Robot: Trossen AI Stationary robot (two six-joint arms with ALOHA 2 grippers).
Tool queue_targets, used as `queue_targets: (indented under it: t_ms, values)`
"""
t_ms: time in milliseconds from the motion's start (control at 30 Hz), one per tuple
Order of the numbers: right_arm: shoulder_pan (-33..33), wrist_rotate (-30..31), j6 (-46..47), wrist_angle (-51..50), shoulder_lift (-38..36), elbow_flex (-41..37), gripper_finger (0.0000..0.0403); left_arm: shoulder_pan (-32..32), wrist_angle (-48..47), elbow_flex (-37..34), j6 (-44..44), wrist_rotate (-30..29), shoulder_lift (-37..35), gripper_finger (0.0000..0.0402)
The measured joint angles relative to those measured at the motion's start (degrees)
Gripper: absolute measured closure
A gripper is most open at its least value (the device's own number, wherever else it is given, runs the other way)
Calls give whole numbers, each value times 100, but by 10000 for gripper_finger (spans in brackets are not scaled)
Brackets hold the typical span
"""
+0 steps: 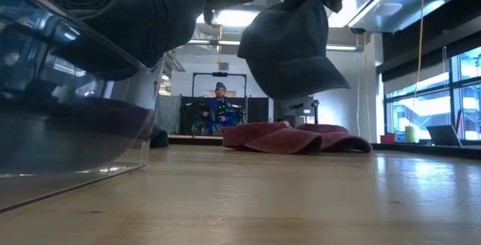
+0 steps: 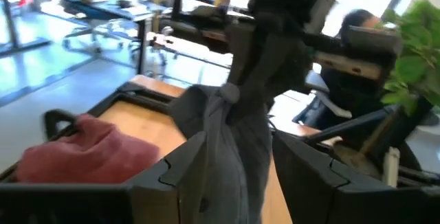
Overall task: Pick & Place hat
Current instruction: Put the bottom blue cap into the right transparent bin
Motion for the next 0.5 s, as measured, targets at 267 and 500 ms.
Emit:
queue_targets:
  t_ms: [267,500]
  values:
    - [111,-32,-278,392,175,-7,387,-45,593,0,355,397,347,246]
    - [247,-87,-497,613,344,-9,387,19,418,0,779,327,365,247]
